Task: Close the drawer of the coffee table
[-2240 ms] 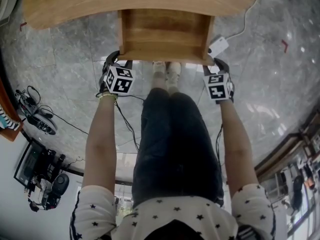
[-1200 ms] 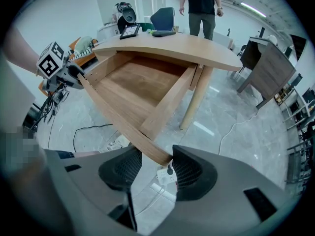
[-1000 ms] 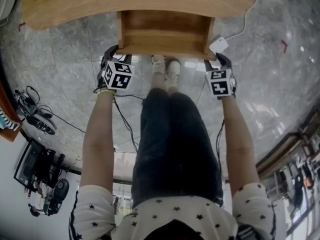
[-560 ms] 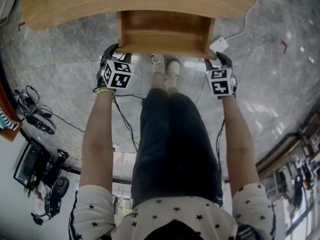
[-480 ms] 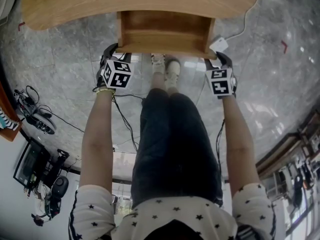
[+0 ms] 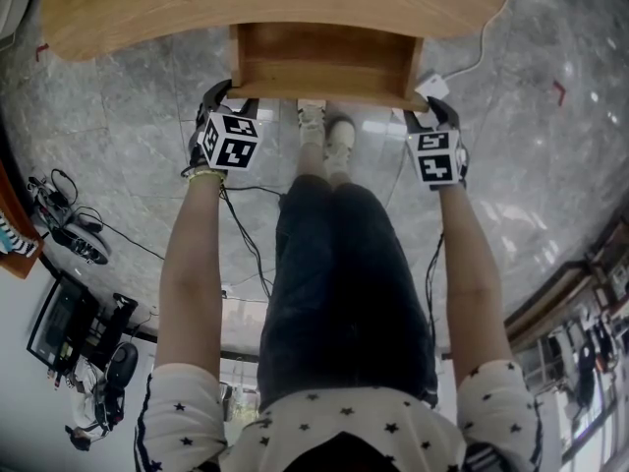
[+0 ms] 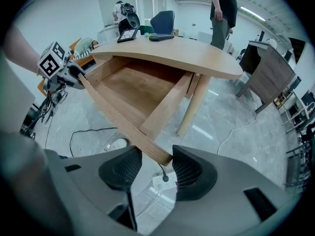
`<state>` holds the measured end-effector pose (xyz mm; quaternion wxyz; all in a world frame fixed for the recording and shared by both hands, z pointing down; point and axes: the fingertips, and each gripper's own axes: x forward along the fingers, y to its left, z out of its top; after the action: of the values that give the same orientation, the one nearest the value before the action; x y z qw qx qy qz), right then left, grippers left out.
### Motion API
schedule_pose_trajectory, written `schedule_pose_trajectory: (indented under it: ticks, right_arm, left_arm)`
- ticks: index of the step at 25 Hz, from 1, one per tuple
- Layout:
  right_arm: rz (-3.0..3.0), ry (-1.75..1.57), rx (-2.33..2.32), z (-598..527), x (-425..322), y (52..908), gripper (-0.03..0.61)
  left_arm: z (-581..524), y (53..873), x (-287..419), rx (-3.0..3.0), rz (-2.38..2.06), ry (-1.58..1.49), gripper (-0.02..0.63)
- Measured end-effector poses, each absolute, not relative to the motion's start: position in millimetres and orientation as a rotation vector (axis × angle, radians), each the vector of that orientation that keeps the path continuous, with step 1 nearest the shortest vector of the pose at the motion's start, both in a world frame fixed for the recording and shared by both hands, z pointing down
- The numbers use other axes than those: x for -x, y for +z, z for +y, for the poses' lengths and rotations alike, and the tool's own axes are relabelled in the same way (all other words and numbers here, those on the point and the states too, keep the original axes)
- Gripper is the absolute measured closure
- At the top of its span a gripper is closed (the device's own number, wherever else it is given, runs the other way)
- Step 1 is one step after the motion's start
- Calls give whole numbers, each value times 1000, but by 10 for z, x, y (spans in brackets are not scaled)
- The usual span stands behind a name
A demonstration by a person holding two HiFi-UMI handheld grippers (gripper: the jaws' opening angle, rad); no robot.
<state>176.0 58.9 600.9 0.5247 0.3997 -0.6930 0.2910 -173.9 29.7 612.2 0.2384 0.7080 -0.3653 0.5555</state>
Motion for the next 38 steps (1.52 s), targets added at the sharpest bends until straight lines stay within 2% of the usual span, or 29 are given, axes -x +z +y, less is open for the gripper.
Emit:
schedule_pose_trajectory:
  ticks: [38]
  right_arm:
    - [-1682,657,-969,217,-1798,5996,376]
  left_arm:
    - [-47,6116,1697,-1969,-1025,1502,394]
